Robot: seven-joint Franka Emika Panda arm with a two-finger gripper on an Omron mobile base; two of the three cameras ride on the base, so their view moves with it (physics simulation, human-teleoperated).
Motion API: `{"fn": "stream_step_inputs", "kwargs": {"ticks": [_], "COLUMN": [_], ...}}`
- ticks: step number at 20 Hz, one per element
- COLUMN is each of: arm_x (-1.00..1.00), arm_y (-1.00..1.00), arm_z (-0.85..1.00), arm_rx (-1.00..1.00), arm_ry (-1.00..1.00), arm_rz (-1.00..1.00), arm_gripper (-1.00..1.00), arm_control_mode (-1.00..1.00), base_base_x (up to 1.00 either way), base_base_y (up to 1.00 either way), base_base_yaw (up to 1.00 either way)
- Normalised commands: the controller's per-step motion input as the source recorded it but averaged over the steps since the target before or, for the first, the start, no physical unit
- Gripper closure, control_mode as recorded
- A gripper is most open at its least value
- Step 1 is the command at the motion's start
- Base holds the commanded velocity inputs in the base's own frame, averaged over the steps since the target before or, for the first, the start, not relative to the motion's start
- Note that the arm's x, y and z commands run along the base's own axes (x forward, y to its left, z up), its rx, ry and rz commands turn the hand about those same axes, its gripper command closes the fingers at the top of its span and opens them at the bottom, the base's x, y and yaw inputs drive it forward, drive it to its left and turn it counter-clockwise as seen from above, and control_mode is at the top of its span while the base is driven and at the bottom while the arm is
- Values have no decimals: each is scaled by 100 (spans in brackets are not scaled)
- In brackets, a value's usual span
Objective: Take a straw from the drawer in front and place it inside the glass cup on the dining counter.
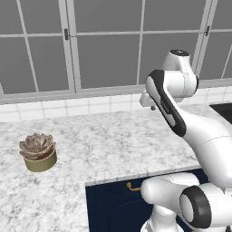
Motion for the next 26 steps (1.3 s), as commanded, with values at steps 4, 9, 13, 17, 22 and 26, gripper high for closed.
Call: {"fn": "stream_step_inputs", "kwargs": {"ticks": [4,9,13,17,22,26], "arm_x": [-25,-98,-73,-40,-27,-26], "arm_y": [-2,-24,-6,11,27,15], "arm_z": [-3,-44,-68,-76,-49,-12], "arm_rx": [0,2,0,-6,-5,-1], "arm_ry": [-4,-2,14,21,12,3], "arm_rz": [0,0,0,0,0,1], "arm_gripper": [-100,-100,-100,-100,-100,-100], "arm_control_mode": [-100,-100,-100,-100,-100,100], "base_base_x": [0,0,0,0,0,-14], "base_base_y": [0,0,0,0,0,0], "base_base_yaw": [0,0,0,0,0,1]}}
